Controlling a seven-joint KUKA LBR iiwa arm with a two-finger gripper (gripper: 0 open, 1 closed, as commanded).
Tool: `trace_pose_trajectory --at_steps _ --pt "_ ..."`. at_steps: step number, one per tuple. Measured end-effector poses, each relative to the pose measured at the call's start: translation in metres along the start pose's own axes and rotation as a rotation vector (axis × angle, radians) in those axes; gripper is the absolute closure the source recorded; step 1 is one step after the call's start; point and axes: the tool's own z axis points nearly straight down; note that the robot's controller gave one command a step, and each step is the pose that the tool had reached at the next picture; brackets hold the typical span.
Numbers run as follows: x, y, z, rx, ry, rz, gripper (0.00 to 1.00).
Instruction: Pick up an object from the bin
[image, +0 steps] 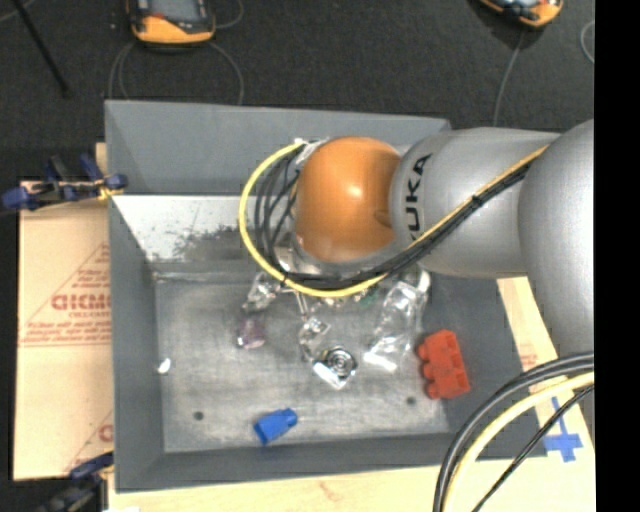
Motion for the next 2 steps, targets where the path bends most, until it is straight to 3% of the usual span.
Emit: trace_pose_trajectory --at_steps 1,2 --pt "-0.0318 -0.018 0.0344 0.014 -0.015 -0.346 0.0" --pt "-0.0341 -0.0177 0.0321 0.015 -0.023 -0.341 1.0"
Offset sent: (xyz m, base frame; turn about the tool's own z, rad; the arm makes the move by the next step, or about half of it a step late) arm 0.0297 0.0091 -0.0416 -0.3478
